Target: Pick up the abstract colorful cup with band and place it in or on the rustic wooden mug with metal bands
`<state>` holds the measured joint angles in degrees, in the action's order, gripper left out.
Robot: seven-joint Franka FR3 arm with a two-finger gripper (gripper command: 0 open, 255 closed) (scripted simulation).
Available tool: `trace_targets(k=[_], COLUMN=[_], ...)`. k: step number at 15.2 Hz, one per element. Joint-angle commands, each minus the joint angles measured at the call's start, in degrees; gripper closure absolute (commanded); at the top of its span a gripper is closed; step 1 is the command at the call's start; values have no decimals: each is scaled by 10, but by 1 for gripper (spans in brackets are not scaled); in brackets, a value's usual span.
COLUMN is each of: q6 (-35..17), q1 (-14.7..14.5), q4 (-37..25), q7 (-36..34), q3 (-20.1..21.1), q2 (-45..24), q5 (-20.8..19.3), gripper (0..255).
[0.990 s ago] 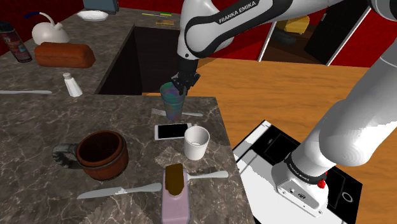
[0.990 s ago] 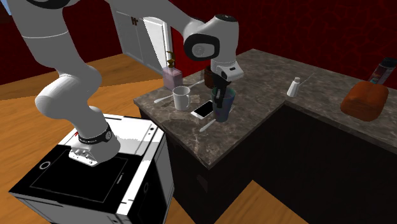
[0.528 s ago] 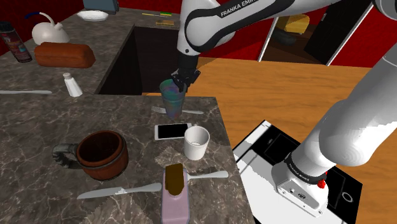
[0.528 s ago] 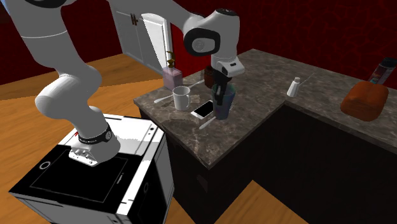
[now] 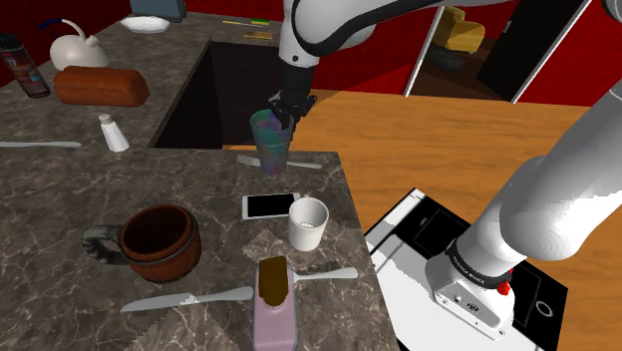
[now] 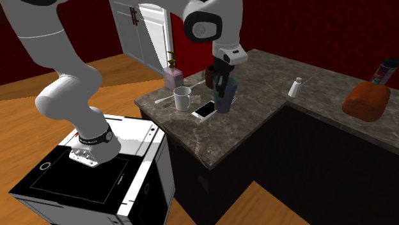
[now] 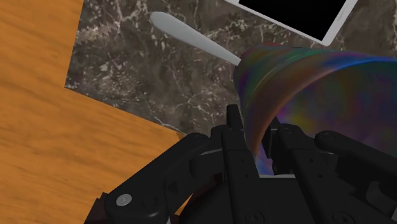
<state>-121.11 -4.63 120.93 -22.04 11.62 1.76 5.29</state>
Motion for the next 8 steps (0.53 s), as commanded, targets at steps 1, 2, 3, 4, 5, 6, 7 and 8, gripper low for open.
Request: trace_targets(k=[1, 2, 3, 4, 5, 6, 7, 8], q6=[14, 21, 29, 36, 44, 51, 59, 66], q1=[0, 0, 0, 0, 0, 1, 1, 1], q4=[-10, -15, -20, -26, -31, -37, -42, -48], q7=[-1, -1, -1, -2, -2, -2, -3, -3], q3=[0, 0, 0, -1, -1, -1, -1, -1], q2=[4, 6, 9, 11, 13, 15, 17, 19], q5=[0, 0, 1, 1, 1, 1, 1, 1], gripper=[255, 255, 255, 255, 255, 255, 255, 255])
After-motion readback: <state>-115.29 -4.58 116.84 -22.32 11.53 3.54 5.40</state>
